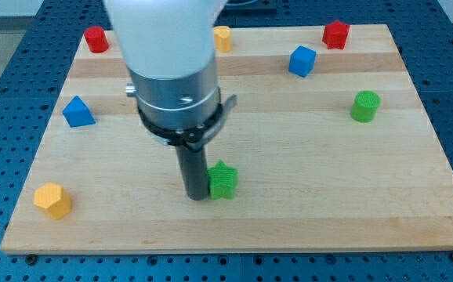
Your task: Slide the green star to the bottom center of the board
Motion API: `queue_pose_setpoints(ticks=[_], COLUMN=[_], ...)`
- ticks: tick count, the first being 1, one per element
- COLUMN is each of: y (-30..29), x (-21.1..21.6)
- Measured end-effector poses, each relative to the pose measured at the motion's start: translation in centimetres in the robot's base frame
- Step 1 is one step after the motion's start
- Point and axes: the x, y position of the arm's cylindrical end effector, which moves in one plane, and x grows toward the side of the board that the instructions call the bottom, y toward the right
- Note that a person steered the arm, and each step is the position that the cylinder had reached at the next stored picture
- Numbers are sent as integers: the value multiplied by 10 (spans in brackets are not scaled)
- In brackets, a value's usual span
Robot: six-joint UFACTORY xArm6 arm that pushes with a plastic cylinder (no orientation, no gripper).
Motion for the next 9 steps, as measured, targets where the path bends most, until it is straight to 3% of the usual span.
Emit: queue_pose_setpoints(ticks=[2,4,5,7,8,9], y=[-47,-16,15,18,18,18], x=[-15,-65,-64,-9,-1,-21])
